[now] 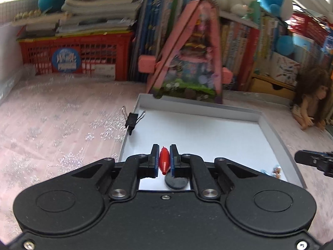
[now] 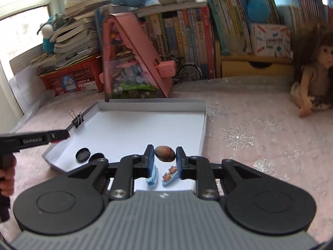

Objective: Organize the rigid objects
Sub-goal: 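Carry the marker into the tray and open the left tool while the right tool drops the nut there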

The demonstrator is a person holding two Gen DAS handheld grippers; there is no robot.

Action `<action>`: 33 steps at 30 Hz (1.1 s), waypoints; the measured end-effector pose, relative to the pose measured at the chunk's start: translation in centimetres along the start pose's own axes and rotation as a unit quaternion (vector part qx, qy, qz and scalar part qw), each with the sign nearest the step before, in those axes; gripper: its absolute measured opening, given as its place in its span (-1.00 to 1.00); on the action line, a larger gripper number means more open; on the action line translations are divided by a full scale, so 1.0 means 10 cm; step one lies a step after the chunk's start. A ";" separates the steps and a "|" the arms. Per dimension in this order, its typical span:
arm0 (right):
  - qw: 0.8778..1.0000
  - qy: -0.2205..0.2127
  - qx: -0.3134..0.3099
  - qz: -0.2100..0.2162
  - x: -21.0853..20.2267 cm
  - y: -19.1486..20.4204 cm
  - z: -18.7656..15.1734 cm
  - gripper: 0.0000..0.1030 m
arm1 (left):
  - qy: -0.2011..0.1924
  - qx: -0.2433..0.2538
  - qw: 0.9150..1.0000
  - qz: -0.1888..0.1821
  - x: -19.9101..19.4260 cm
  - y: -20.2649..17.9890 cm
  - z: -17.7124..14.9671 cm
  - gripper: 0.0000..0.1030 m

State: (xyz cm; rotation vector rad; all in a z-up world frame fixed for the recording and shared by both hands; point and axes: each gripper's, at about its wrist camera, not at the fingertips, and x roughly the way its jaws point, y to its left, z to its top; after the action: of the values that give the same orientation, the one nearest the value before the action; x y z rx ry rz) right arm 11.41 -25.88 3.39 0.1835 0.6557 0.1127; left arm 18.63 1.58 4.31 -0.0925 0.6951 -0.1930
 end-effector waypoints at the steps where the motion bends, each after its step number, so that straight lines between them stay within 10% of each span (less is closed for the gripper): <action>1: 1.000 0.005 0.007 0.000 0.04 -0.02 0.00 -0.48 | 0.006 -0.004 1.000 0.004 0.06 0.02 0.00 -0.82; 28: 0.999 0.032 0.010 0.003 0.40 0.01 -0.07 -0.48 | 0.027 0.027 0.999 0.022 0.34 -0.08 -0.24 -0.77; 33: 1.000 0.023 0.012 0.015 0.38 0.01 -0.08 -0.35 | 0.019 0.032 0.999 0.031 0.29 -0.11 -0.25 -0.34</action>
State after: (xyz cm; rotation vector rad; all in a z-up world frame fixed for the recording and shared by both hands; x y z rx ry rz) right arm 13.87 -25.06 0.52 0.2145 0.7010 0.1385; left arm 18.98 -0.11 0.73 -0.0057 0.7281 -0.1576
